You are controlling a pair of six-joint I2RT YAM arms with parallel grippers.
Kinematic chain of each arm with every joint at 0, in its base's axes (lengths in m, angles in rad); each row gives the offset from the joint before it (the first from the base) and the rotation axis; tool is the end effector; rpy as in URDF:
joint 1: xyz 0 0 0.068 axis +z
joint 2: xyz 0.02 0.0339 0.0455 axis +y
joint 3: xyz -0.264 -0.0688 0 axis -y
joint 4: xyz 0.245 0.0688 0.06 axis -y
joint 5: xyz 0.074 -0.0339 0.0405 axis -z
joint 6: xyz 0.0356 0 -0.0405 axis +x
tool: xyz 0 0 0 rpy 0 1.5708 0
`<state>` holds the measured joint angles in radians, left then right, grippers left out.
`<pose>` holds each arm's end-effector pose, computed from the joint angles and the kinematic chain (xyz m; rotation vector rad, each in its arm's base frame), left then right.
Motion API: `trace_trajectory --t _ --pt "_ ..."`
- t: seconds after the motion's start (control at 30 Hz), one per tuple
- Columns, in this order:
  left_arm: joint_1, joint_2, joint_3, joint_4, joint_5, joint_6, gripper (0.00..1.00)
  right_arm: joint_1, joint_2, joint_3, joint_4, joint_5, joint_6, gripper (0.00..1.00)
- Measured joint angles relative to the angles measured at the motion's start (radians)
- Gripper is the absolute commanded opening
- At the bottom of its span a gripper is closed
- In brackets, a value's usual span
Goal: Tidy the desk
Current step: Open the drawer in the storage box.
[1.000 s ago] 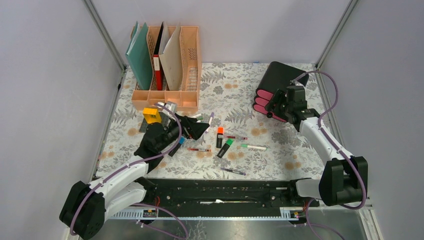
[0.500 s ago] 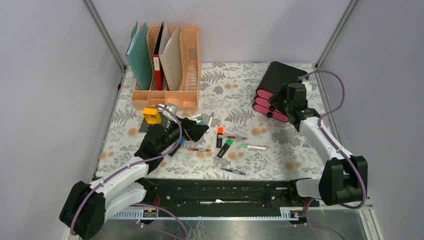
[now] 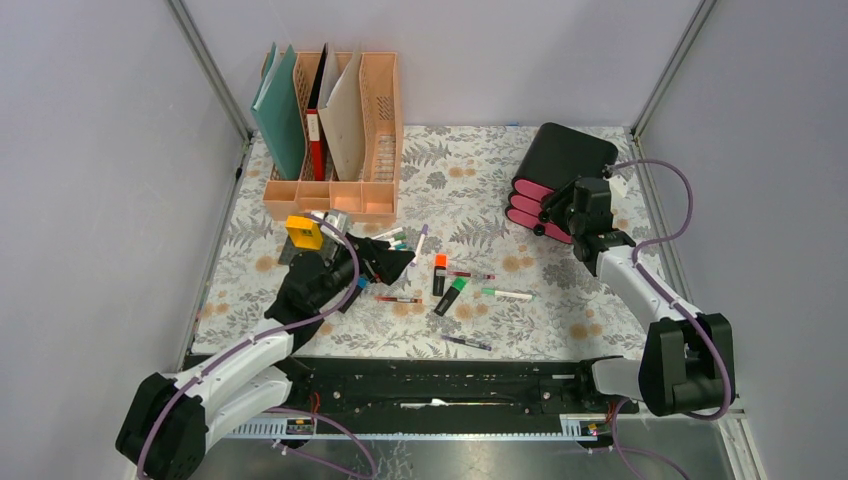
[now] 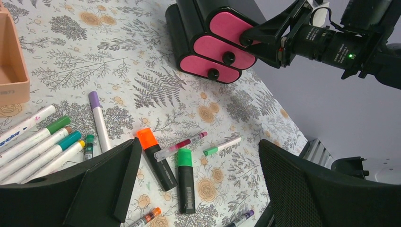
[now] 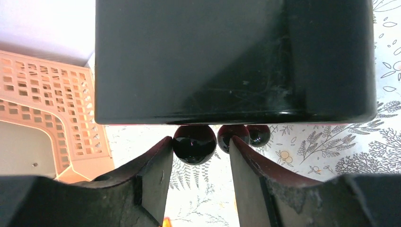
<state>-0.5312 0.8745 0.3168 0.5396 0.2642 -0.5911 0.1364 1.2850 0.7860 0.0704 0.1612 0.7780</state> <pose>0.1666 -0.1086 0.2353 0.1691 1.6884 -1.0687 0.2868 0.0336 0.2569 0.7351 1.8804 0.4257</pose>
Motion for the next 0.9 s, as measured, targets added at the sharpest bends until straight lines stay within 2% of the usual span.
trace_trajectory --t 0.53,0.9 --pt "0.0 -0.005 0.0 -0.008 -0.01 0.0 0.99 0.0 -0.022 -0.058 0.112 0.04 0.112 0.4" --pt "0.0 -0.018 -0.001 -0.014 -0.011 0.0 0.99 -0.003 -0.022 -0.066 0.123 0.014 0.157 0.23"
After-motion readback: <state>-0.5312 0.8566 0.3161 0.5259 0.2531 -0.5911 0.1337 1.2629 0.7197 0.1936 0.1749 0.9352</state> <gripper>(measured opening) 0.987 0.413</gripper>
